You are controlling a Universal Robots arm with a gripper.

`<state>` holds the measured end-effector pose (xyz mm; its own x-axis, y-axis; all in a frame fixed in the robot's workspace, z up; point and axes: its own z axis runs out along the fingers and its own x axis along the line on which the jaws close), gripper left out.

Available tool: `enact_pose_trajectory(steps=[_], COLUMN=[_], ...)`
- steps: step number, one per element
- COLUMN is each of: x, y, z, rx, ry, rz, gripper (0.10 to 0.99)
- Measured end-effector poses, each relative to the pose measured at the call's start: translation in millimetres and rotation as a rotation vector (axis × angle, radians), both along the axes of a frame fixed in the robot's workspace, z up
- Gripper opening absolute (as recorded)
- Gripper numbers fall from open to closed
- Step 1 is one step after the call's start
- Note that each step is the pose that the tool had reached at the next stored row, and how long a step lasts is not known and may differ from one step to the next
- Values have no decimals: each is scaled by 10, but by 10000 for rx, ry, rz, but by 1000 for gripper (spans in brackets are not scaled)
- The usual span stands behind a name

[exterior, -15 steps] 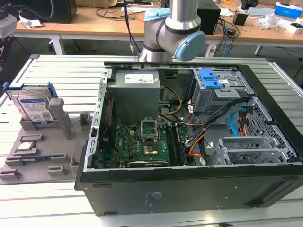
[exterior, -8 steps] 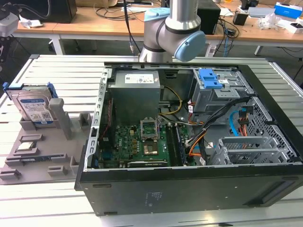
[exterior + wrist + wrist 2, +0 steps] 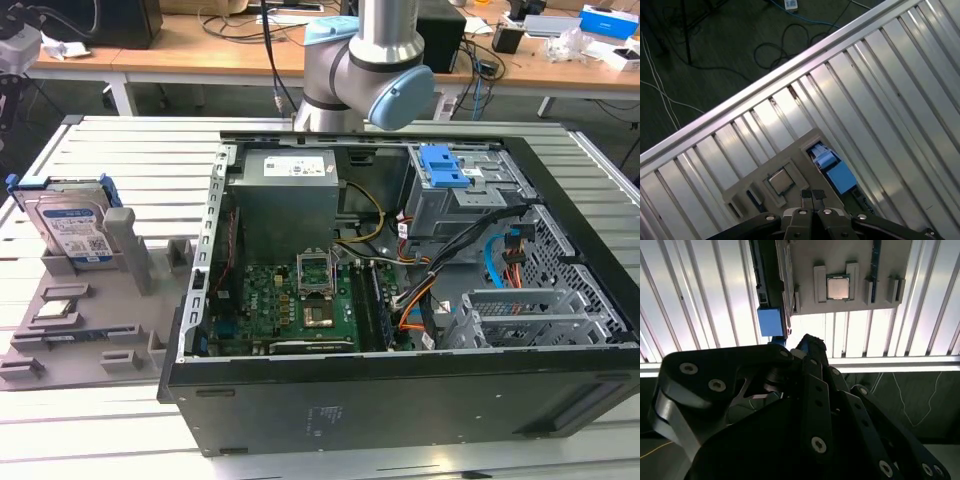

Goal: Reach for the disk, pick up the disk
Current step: 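Pick up the disk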

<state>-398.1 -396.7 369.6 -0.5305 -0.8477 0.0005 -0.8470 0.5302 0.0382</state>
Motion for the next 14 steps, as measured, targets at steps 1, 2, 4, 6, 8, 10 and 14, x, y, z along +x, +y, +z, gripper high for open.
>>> enact_pose_trajectory(steps=[1, 2, 4, 6, 8, 10, 14], x=[0, 0, 0, 0, 0, 0, 0], y=[0, 0, 0, 0, 0, 0, 0], z=[0, 0, 0, 0, 0, 0, 0], rx=[0, 0, 0, 0, 0, 0, 0], ry=[0, 0, 0, 0, 0, -1, 0], rz=[59, 114, 242, 515, 828, 1092, 1450], gripper=[106, 106, 106, 106, 106, 106, 106])
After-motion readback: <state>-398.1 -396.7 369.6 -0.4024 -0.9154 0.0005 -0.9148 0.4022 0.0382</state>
